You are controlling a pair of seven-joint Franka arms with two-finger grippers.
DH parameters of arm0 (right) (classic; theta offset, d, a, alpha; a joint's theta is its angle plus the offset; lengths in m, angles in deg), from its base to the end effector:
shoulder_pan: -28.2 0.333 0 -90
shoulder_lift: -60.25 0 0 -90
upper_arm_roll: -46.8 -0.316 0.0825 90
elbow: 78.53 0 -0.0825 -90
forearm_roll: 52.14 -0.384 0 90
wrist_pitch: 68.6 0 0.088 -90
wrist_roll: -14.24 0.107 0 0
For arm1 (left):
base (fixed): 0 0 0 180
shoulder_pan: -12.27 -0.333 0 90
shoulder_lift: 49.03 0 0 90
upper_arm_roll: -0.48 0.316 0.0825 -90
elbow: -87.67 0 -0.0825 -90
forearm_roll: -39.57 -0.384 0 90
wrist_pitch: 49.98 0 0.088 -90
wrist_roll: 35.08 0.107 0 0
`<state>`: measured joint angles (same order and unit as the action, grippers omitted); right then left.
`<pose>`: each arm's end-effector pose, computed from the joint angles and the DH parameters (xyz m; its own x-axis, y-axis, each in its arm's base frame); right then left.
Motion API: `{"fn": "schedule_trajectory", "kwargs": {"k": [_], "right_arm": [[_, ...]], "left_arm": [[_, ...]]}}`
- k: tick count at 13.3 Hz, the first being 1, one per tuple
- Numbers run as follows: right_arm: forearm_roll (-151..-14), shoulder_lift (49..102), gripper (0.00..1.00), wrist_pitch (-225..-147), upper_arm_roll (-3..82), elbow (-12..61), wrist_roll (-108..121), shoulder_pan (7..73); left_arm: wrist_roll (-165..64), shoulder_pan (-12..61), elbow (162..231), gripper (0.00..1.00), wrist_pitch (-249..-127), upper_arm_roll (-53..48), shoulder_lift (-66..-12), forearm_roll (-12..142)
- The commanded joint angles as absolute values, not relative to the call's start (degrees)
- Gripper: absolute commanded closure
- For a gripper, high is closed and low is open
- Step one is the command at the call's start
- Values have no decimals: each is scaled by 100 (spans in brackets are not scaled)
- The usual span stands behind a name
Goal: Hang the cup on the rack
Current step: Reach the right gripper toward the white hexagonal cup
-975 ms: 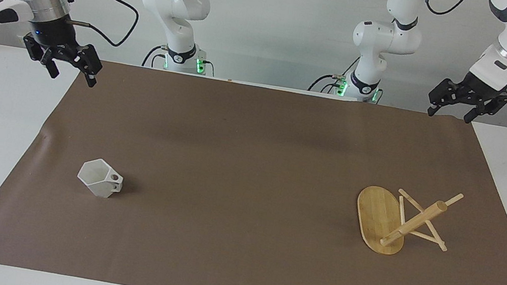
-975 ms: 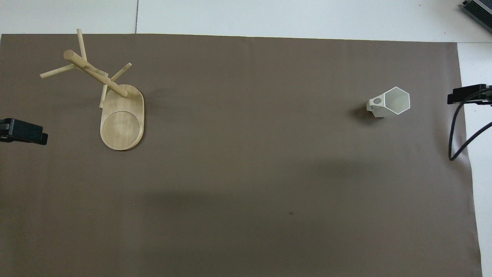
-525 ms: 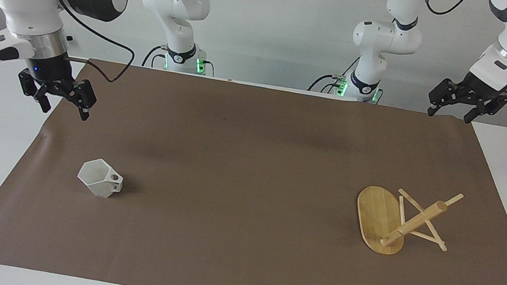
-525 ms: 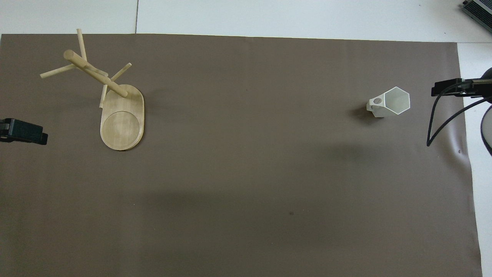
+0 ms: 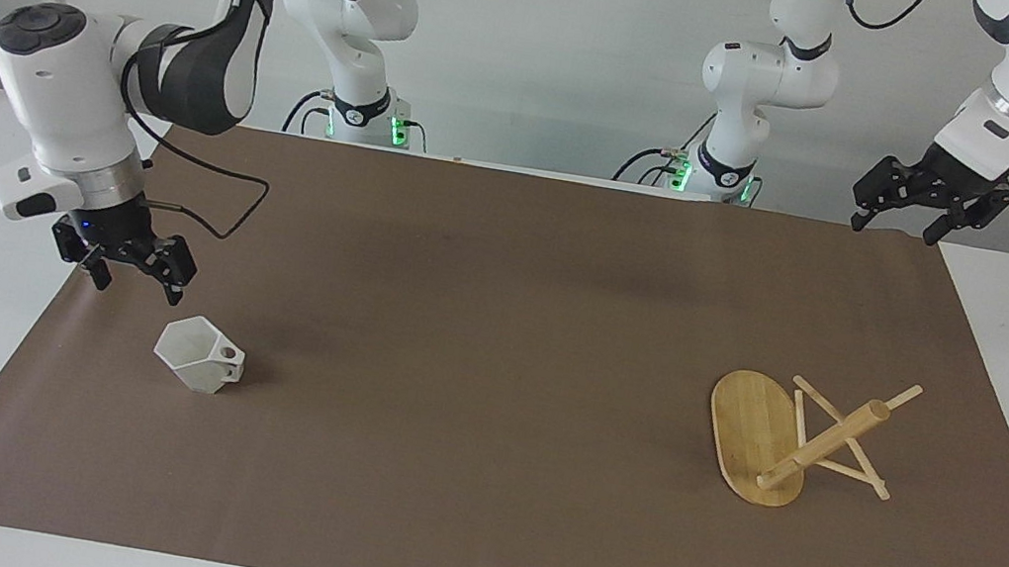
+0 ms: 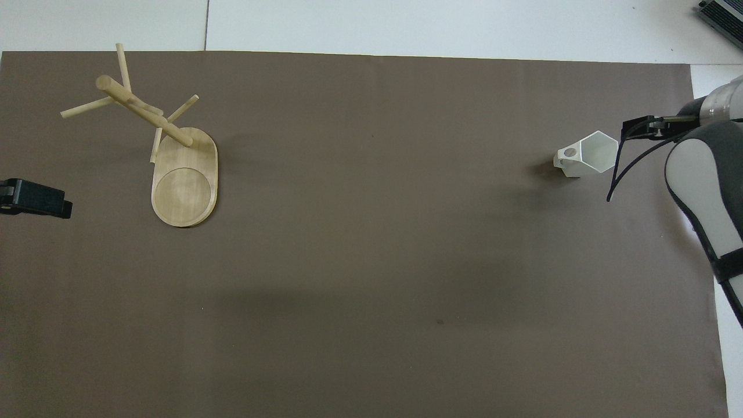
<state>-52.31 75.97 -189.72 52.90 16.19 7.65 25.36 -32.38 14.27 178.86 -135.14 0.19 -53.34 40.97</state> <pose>0.6528 -0.0959 0.4701 0.9827 -0.0307 0.1825 -0.0399 -0.9981 0.0473 0.5217 -0.0238 0.6480 0.9956 -0.0890 -0.0288 -0.0883 -0.9958 0.0254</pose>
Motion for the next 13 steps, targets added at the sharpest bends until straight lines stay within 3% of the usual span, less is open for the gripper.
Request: {"fn": "schedule_trajectory", "kwargs": {"k": [1,7,13], "right_arm": [[-5249,7748,0,-19339,5269,1709,126,2399],[-5301,8125,0,-19955,5269,1911,35,2390],[-5539,8301,3,-20061,5269,1920,105,2390]], "left_arm": [[-3280,1421,18049,0,-13541,4,-5474,3992],[-3280,1421,18049,0,-13541,13,-5474,3992],[-3280,1421,18040,0,-13541,13,-5474,3992]]}}
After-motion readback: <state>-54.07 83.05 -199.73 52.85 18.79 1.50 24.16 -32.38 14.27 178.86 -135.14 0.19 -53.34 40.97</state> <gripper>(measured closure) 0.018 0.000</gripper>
